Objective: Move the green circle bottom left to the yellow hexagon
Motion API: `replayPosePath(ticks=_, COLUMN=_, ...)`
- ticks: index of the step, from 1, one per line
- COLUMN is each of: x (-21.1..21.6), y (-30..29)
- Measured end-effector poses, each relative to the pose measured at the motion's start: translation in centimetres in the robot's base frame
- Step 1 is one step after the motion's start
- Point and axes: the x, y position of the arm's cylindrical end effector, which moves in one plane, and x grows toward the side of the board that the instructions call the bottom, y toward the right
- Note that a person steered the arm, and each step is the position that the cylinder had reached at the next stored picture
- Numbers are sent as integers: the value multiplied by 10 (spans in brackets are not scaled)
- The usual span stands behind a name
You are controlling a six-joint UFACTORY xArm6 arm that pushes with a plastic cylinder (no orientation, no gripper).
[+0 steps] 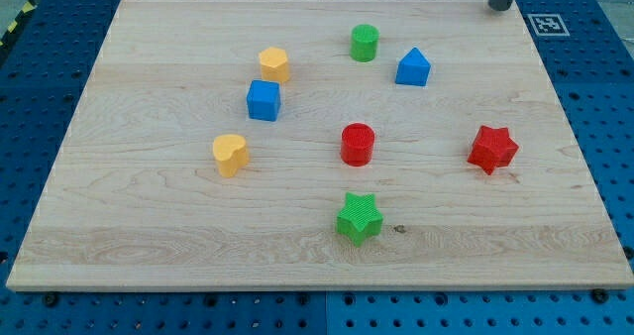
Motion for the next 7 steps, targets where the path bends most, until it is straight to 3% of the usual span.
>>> replayPosePath(ticks=3, x=11, y=-2)
replayPosePath(ticks=4, x=54, y=-17)
replayPosePath(ticks=6, x=95, y=-47)
replayPosePath(ticks=7, x=109, y=-136)
